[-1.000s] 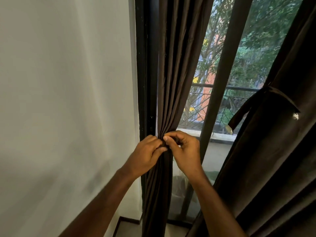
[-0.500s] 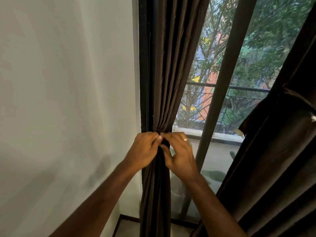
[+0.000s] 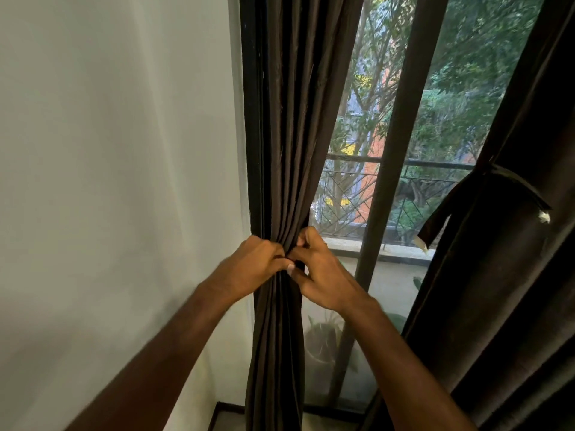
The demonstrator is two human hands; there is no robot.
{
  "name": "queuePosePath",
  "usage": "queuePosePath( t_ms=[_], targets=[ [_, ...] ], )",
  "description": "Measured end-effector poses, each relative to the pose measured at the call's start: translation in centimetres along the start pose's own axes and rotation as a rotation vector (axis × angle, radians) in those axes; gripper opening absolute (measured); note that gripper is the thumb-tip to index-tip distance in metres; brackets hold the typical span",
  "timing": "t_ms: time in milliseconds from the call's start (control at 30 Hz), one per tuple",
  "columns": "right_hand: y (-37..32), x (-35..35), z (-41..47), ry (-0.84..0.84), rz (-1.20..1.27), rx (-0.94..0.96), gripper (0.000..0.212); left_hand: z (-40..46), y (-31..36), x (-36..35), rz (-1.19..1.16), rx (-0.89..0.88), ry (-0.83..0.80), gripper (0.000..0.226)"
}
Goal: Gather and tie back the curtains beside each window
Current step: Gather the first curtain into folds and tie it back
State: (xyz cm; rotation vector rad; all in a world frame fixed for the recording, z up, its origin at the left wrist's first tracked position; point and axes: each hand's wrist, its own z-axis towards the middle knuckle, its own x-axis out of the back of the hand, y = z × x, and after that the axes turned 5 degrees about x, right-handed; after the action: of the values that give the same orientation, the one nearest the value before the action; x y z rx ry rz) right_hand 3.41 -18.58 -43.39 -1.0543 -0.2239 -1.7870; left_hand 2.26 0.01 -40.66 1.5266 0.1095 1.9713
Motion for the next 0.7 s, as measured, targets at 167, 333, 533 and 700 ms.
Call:
queuePosePath(
  t_ms=[167, 333, 533, 700],
  targets=[
    [0.6, 0.5, -0.1, -0.092, -0.023, -0.065, 0.007, -0.8, -0.2, -1.0, -0.087, -0.144, 0.135, 0.046],
    [0.8, 1.4, 0.2, -0.181, -0.011, -0.114, 0.009, -1.3, -0.6, -1.7, -0.147, -0.072, 0.219, 0.04],
    [0.5, -0.2, -0.6, 0.32, 0.044, -0.363, 0.025, -1.2, 0.0, -2.4, -0.084, 0.03, 0.286, 0.031],
    [-0.2, -1.4, -2.1, 0.146, 0.334, -0.393, 0.022, -0.7, 0.7, -2.2, -0.2, 0.125, 0.209, 0.025]
  ],
)
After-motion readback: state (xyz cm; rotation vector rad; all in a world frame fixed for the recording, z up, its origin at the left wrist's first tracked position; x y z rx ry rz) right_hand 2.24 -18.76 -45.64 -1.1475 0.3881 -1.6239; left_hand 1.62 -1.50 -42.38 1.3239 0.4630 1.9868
